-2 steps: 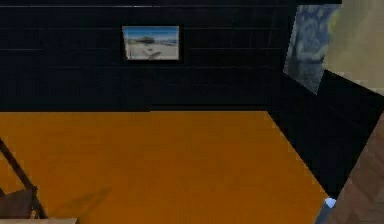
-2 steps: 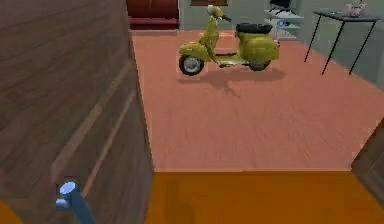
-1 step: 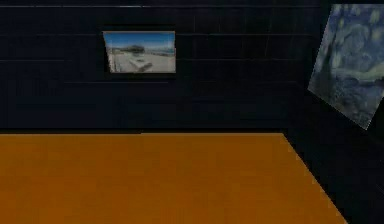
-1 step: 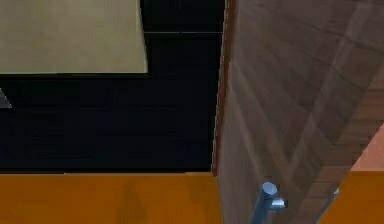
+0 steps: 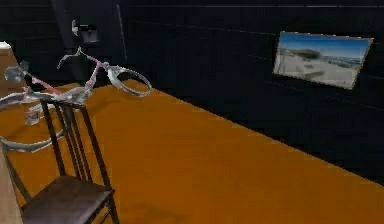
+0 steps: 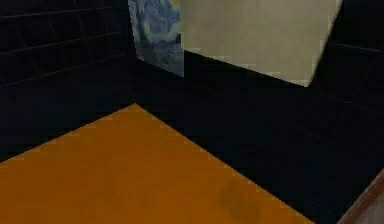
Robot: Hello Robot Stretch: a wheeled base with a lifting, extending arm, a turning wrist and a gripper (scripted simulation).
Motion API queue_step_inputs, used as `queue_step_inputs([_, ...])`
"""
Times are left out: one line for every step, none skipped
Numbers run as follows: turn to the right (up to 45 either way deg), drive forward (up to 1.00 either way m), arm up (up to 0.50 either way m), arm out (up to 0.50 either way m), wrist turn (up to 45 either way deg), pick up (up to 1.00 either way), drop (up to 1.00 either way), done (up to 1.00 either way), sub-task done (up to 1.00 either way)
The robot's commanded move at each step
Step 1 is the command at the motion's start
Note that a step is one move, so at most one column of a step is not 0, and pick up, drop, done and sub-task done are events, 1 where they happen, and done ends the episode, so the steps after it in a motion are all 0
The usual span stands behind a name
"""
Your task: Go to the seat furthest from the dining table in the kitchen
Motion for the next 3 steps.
queue_step_inputs([-45.0, 0.0, 0.0, 0.0, 0.0, 0.0, 0.0, 0.0, 0.0])
queue_step_inputs([-45.0, 0.0, 0.0, 0.0, 0.0, 0.0, 0.0, 0.0, 0.0])
queue_step_inputs([-45.0, 0.0, 0.0, 0.0, 0.0, 0.0, 0.0, 0.0, 0.0])
